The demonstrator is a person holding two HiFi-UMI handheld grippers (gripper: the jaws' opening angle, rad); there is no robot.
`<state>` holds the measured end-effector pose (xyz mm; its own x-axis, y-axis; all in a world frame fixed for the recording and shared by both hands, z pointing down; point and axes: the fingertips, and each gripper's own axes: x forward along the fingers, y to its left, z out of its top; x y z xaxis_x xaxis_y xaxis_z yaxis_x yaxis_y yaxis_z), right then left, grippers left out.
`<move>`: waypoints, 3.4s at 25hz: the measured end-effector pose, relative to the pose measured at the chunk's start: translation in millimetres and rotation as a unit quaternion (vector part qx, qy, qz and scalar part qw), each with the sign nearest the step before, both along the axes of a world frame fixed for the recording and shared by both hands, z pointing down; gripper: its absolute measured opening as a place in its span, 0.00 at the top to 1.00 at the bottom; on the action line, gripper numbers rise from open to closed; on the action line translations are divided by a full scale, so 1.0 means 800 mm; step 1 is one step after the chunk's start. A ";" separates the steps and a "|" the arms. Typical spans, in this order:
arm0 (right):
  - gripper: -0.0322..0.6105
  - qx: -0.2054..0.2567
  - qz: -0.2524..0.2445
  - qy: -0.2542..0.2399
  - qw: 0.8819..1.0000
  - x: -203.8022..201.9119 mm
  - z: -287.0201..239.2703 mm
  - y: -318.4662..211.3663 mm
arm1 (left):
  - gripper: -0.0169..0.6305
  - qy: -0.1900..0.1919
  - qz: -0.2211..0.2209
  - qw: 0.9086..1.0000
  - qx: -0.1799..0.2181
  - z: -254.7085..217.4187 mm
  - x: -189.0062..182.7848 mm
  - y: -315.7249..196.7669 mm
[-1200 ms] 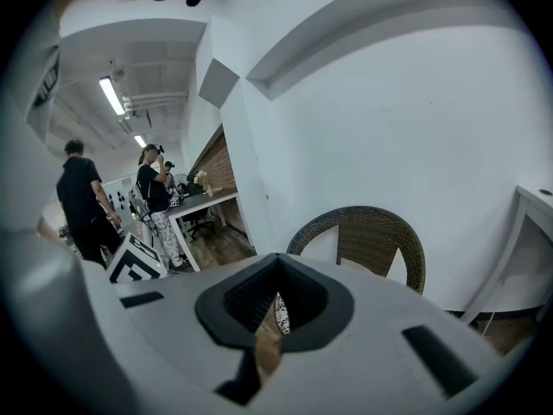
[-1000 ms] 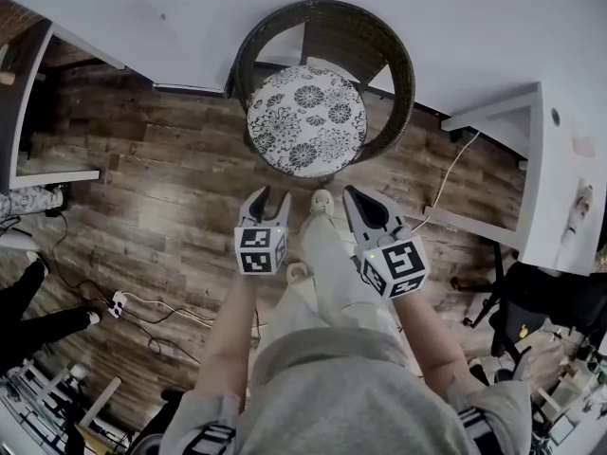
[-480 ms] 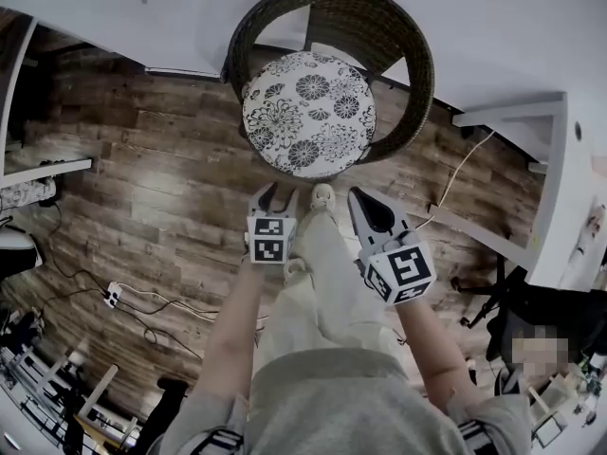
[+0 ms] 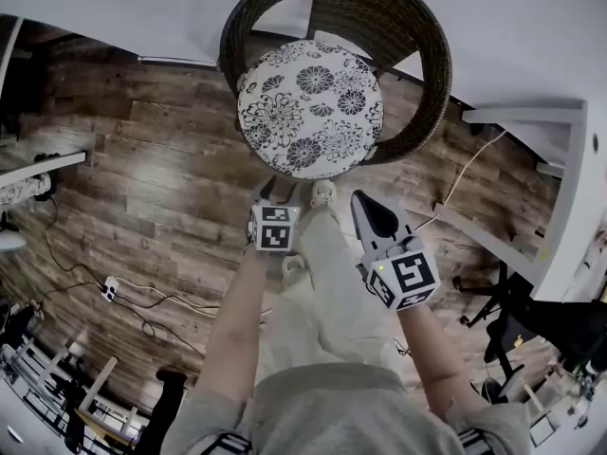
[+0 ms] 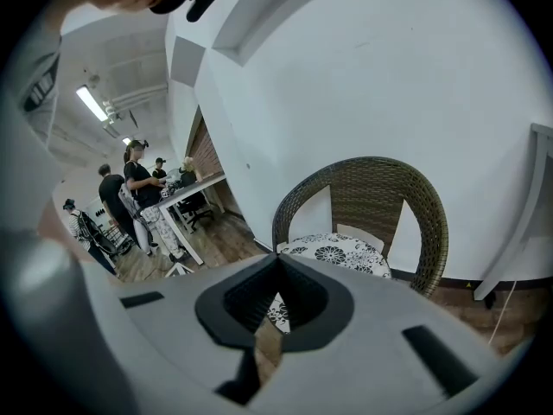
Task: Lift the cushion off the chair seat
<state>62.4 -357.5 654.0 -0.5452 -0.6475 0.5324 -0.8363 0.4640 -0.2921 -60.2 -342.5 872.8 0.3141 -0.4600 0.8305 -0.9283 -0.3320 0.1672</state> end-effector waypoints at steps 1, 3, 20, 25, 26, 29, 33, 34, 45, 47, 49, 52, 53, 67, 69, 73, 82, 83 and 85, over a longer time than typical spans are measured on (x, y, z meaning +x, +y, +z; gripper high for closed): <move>0.95 -0.003 0.000 -0.001 1.000 0.000 0.005 -0.001 | 0.65 -0.004 0.001 1.000 -0.005 0.008 0.000 0.000; 0.95 -0.008 0.000 -0.002 1.000 0.001 0.014 -0.002 | 0.65 -0.010 0.001 1.000 -0.013 0.022 -0.001 0.000; 0.95 -0.048 0.001 -0.008 0.999 0.006 0.073 -0.002 | 0.62 -0.059 0.007 0.997 -0.051 0.106 -0.010 -0.016; 0.95 -0.051 -0.001 -0.007 0.999 0.004 0.076 -0.006 | 0.62 -0.066 0.019 0.996 -0.058 0.113 -0.010 -0.018; 0.95 -0.052 -0.002 -0.008 0.999 0.003 0.075 -0.007 | 0.62 -0.065 0.020 0.996 -0.059 0.114 -0.011 -0.018; 0.95 -0.052 0.000 -0.010 0.999 0.004 0.077 -0.006 | 0.63 -0.067 0.020 0.996 -0.057 0.114 -0.009 -0.018; 0.95 -0.052 -0.003 -0.012 0.999 0.002 0.076 -0.006 | 0.69 -0.066 0.012 0.996 -0.053 0.114 -0.010 -0.021; 0.95 -0.051 -0.004 -0.012 0.999 0.002 0.076 -0.006 | 0.69 -0.068 0.012 0.996 -0.053 0.113 -0.010 -0.022; 0.95 -0.026 -0.004 -0.009 1.000 -0.005 0.041 -0.008 | 0.92 -0.092 0.023 0.995 -0.038 0.083 -0.011 -0.026; 0.95 -0.019 -0.002 -0.009 1.000 -0.005 0.030 -0.006 | 0.92 -0.090 0.020 0.995 -0.033 0.069 -0.009 -0.026; 0.95 -0.013 0.000 -0.010 1.000 -0.006 0.017 -0.002 | 0.93 -0.085 0.016 0.996 -0.028 0.050 -0.008 -0.024; 0.95 0.000 0.001 -0.011 1.000 -0.012 -0.005 0.003 | 0.93 -0.079 0.014 0.997 -0.016 0.024 -0.009 -0.023; 0.95 0.005 0.000 -0.012 1.000 -0.014 -0.012 0.004 | 0.93 -0.077 0.014 0.997 -0.012 0.015 -0.009 -0.022; 0.95 0.059 0.010 0.000 0.998 -0.013 -0.114 0.064 | 0.93 -0.051 0.020 0.998 0.037 -0.108 -0.003 0.026; 0.95 0.066 0.011 0.001 0.998 -0.014 -0.128 0.074 | 0.93 -0.048 0.021 0.998 0.047 -0.126 -0.001 0.032; 0.95 0.080 0.015 0.000 0.997 -0.017 -0.151 0.094 | 0.93 -0.038 0.018 0.997 0.065 -0.161 0.001 0.042; 0.95 0.105 0.017 0.007 0.994 -0.022 -0.198 0.148 | 0.93 -0.023 0.012 0.994 0.102 -0.239 -0.003 0.082; 0.95 0.108 0.017 0.008 0.994 -0.023 -0.203 0.154 | 0.93 -0.021 0.012 0.994 0.107 -0.248 -0.005 0.086; 0.95 0.114 0.020 0.010 0.993 -0.024 -0.213 0.164 | 0.93 -0.018 0.009 0.993 0.117 -0.264 -0.010 0.096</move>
<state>43.2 -226.5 484.0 -0.5083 -0.7728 0.3801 -0.8594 0.4832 -0.1669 -67.9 -265.8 661.6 0.2960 -0.6361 0.7126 -0.9262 -0.3735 0.0512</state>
